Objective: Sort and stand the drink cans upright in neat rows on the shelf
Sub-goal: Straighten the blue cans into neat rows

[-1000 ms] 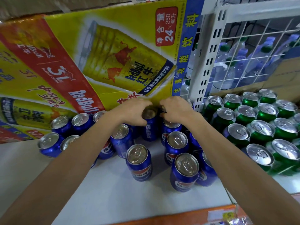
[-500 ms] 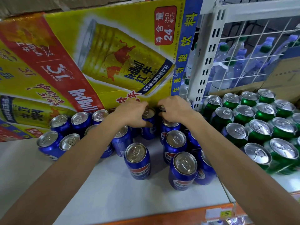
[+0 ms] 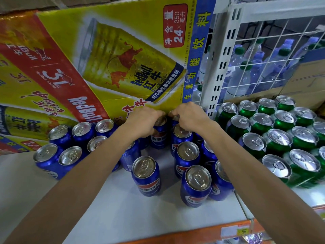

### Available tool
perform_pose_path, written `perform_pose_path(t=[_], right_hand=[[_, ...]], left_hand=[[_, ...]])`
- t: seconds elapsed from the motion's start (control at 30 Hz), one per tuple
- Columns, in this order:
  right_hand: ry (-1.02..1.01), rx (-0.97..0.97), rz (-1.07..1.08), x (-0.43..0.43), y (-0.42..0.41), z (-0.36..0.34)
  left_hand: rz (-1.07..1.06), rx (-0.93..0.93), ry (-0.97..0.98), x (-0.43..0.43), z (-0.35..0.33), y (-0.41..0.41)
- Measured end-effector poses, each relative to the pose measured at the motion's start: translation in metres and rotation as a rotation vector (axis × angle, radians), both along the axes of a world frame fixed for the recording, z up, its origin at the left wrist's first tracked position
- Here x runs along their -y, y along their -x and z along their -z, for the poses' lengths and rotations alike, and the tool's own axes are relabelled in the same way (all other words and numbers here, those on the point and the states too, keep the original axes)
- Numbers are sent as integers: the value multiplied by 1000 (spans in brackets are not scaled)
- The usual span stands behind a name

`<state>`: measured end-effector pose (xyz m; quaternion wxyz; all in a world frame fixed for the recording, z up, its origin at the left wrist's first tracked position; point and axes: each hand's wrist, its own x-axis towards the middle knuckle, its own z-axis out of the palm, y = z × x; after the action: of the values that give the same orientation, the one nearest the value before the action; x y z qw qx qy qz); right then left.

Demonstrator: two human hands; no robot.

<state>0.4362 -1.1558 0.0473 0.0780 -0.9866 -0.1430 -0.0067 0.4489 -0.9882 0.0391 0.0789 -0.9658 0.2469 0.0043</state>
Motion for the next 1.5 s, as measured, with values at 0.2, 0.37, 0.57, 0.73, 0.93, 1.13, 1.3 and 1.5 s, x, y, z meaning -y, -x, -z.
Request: perform_pose_path(t=[0.2,0.37,0.57,0.73,0.93,1.13,1.3,1.5], right_hand=[[0,10,18,0,-3,2],[-5,11,-3,0,-2,3],[9,47,10,1,-1,10],[29,61,6,1,2,12],[-33,50,17,1,12,12],[-118,97,-21,6,54,7],[-75,26,14,0,75,8],[-256,-109,-238,-21,98,-6]], left_hand=[[-55,-46,117,1,5,5],[-121,-6,156,4,9,11],[-71,49,161,1,15,15],[-39,72,166,-2,17,17],[18,39,180,-11,14,22],[78,-206,392,-46,-10,90],[144,-248,55,-41,-6,118],[13,-172,280,-27,-1,101]])
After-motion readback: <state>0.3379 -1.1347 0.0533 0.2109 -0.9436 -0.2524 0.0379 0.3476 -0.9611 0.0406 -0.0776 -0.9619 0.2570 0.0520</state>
